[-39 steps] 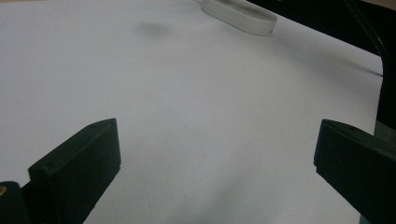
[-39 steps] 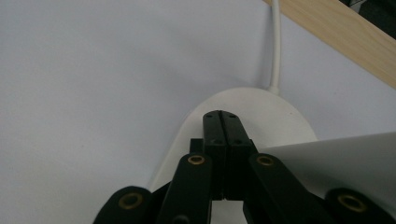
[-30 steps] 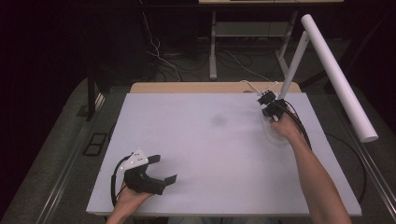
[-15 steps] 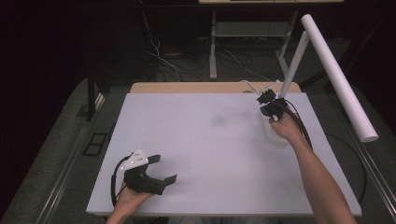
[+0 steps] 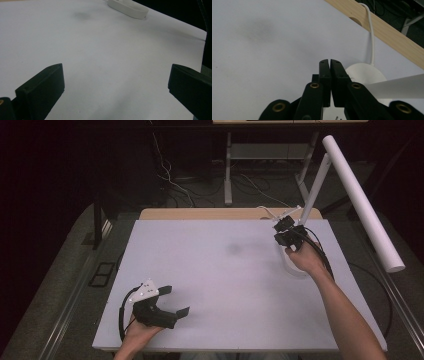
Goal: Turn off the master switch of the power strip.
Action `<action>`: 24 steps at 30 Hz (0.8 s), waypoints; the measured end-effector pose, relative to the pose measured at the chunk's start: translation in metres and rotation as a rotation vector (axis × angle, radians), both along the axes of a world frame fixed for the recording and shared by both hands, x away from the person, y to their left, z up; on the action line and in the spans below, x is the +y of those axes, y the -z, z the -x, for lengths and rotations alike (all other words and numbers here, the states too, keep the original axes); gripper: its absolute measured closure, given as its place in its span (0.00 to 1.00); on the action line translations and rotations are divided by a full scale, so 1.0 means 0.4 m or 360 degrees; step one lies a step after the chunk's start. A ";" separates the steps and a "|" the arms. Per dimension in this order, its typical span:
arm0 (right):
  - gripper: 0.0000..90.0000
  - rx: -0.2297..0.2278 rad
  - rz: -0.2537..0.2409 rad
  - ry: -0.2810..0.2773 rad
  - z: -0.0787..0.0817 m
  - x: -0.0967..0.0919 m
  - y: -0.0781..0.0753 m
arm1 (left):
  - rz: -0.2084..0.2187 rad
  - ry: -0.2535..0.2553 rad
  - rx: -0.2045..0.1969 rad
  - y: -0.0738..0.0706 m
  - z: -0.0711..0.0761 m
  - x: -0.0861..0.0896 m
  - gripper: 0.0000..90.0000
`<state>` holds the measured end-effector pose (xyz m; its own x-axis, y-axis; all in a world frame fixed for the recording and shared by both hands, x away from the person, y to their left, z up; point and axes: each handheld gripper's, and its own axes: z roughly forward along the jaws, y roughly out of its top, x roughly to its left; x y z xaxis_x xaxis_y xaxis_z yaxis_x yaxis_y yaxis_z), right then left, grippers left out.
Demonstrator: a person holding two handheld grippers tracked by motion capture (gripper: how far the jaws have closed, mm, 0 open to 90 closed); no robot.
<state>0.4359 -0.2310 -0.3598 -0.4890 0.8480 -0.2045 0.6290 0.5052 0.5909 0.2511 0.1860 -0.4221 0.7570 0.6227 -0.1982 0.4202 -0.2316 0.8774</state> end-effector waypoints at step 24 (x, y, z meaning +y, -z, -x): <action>0.17 -0.0007 -0.0407 -0.0140 0.138 -0.021 -0.035 | 0.0004 0.0003 0.0001 0.000 0.001 -0.003 0.00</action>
